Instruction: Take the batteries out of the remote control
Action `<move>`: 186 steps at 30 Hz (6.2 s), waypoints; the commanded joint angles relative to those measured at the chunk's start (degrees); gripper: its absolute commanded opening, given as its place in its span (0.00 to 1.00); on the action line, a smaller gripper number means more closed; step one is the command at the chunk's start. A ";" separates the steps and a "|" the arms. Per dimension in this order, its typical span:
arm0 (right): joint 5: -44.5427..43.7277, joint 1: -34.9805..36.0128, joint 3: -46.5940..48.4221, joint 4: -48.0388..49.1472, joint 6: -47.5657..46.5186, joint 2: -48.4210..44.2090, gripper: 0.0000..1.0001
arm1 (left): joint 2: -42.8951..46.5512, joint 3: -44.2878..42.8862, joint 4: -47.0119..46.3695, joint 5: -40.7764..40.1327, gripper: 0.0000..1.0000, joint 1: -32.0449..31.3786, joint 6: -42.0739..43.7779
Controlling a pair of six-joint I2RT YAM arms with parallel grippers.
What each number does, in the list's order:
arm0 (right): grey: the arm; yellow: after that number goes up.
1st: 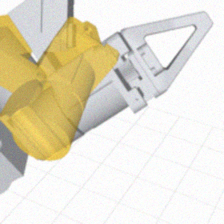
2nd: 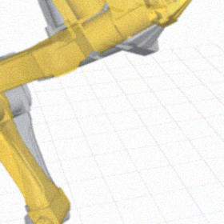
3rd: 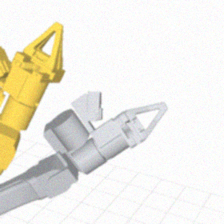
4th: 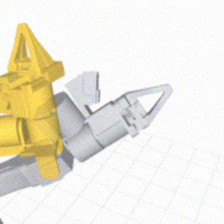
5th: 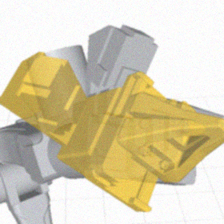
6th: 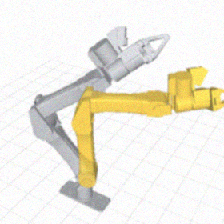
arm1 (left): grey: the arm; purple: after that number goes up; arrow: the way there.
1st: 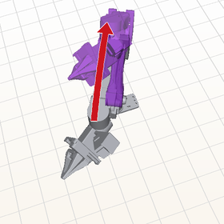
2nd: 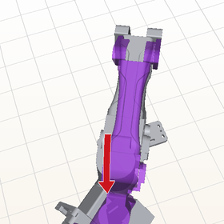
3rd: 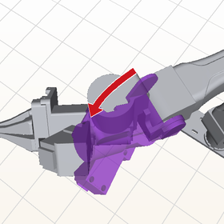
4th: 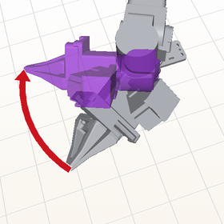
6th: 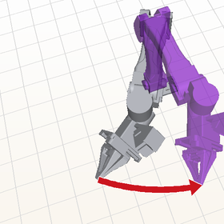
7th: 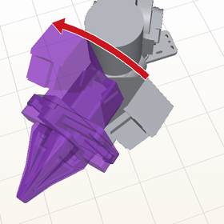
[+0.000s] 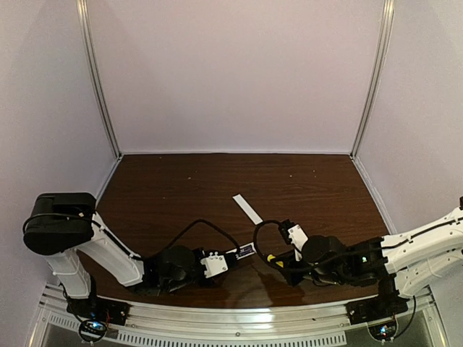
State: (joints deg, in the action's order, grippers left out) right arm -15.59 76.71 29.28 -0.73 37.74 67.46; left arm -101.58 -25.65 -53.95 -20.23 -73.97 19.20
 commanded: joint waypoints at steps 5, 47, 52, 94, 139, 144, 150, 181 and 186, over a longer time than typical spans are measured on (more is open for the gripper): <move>8.15 -0.45 -1.62 7.48 -1.28 0.90 0.00 | 3.17 1.35 -6.92 3.55 0.00 -0.17 -0.21; 26.68 -5.93 -5.93 19.43 -3.03 -4.35 0.00 | 1.18 0.43 -6.56 4.57 0.00 -0.20 -0.18; 26.70 -6.60 -5.99 19.36 -2.71 -4.83 0.00 | -0.16 -0.45 -6.34 3.16 0.00 -0.18 -0.13; 21.25 -7.81 -4.55 14.42 -1.98 -4.56 0.00 | -2.13 -2.83 -3.87 3.79 0.00 0.32 -1.74; 8.16 -7.63 5.97 -7.86 1.52 -6.94 0.00 | 1.69 -4.46 3.68 11.48 0.00 3.68 -12.61; 8.45 -7.69 5.22 -7.81 0.18 -7.09 0.00 | 1.31 -4.08 3.61 11.50 0.00 4.13 -12.52; 6.96 -7.65 4.60 -7.50 -0.02 -4.94 0.00 | 1.30 -3.93 3.57 12.31 0.00 4.19 -12.78; -1.13 -4.19 7.73 -11.86 0.81 -1.40 0.00 | 1.49 -3.71 4.29 10.82 0.00 4.36 -13.22; -1.76 -3.51 7.91 -12.94 1.41 -1.35 0.00 | 1.47 -3.62 4.28 10.73 0.00 4.55 -13.51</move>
State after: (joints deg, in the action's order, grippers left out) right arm -14.92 72.47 35.66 -11.29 38.85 66.87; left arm -101.14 -29.58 -47.66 -8.93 -70.04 6.50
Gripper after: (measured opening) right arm 0.170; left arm 0.297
